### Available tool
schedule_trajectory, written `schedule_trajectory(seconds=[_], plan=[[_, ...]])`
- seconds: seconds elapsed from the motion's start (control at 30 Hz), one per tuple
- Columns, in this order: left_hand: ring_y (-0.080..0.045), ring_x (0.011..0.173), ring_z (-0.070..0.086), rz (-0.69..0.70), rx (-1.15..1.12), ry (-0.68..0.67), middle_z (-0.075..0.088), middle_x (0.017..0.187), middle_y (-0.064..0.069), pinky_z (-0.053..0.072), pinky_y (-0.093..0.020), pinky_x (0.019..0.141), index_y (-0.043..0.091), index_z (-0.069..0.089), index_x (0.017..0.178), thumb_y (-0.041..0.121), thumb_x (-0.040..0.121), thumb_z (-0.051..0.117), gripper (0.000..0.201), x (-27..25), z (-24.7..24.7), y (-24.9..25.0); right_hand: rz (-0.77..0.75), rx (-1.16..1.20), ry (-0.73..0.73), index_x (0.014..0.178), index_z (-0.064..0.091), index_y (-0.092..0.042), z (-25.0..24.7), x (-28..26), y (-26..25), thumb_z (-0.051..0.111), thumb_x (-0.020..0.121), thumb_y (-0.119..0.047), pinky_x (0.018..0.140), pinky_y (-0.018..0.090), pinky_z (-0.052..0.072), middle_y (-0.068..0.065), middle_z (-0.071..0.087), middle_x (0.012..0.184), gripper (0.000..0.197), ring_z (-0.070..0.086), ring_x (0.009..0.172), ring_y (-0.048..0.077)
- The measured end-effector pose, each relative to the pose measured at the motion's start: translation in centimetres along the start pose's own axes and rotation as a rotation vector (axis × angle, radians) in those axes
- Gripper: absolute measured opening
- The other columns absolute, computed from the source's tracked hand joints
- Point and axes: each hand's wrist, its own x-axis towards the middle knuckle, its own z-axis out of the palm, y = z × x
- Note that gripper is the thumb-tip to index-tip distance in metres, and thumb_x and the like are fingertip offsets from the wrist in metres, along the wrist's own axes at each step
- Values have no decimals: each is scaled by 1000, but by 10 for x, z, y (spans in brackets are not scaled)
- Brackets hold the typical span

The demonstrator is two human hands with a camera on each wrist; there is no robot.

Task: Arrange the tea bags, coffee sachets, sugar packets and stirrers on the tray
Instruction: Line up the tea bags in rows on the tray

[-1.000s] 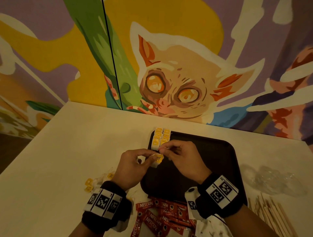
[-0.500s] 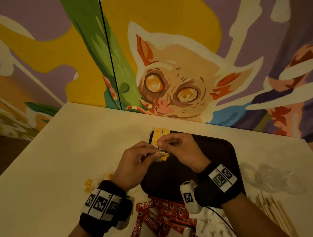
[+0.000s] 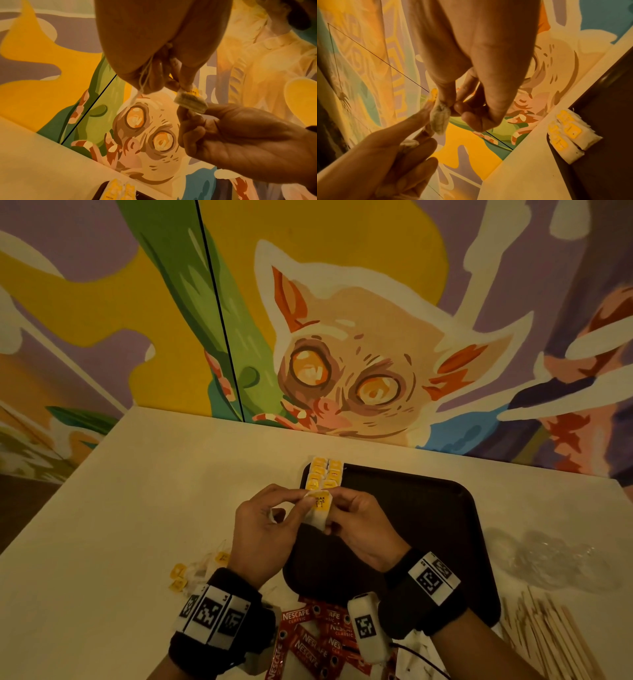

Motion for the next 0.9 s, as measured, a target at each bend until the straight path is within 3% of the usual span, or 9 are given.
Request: schedule_trajectory(seconds=[0.13, 0.23, 0.3, 0.4, 0.53, 0.73, 0.9], plan=[[-9, 77, 66, -12, 51, 45, 70, 84, 10, 50, -30, 57, 37, 71, 85, 20, 82, 73, 17, 2, 2, -5, 20, 29, -6, 109, 70, -3, -2, -2, 6, 55, 96, -10, 63, 26, 50, 27, 63, 99, 21, 56, 70, 20], [-8, 81, 66, -30, 97, 73, 70, 84, 10, 52, -30, 60, 39, 70, 84, 18, 83, 73, 22, 3, 2, -10, 37, 90, -38, 111, 67, 4, -2, -4, 8, 57, 91, -28, 66, 28, 52, 18, 62, 95, 39, 58, 73, 17], [-8, 80, 66, -53, 93, 84, 70, 84, 10, 51, -27, 59, 37, 71, 83, 17, 82, 73, 20, 2, 2, -15, 20, 4, -43, 108, 70, -2, -1, -4, 11, 61, 87, -36, 69, 30, 52, 14, 65, 93, 42, 58, 74, 19], [-5, 81, 66, -98, 100, 60, 70, 84, 11, 49, -20, 61, 35, 72, 84, 18, 82, 74, 18, 1, 1, -22, -63, -239, 3, 102, 74, -10, 0, 0, 19, 67, 89, -28, 71, 32, 52, 4, 68, 79, 24, 57, 64, 19], [0, 86, 64, -168, 150, 51, 71, 87, 13, 47, -13, 64, 31, 73, 86, 21, 83, 73, 10, -2, -2, -35, -33, -321, 67, 99, 75, -11, -3, 15, 33, 67, 92, -18, 67, 26, 51, -7, 68, 69, 13, 55, 57, 12], [3, 88, 63, -300, 131, 105, 71, 88, 15, 45, -18, 70, 25, 73, 86, 21, 86, 71, 4, -4, -12, -50, 141, -505, 246, 107, 72, -15, -24, 59, 72, 67, 92, -24, 58, 13, 48, -1, 71, 97, 18, 60, 58, 3], [2, 87, 64, -333, 128, 89, 70, 87, 23, 50, -23, 73, 24, 72, 87, 22, 87, 69, 4, -4, -19, -59, 246, -594, 328, 114, 70, -10, -30, 103, 96, 68, 91, -20, 49, 10, 47, 5, 72, 109, 26, 66, 64, 7]])
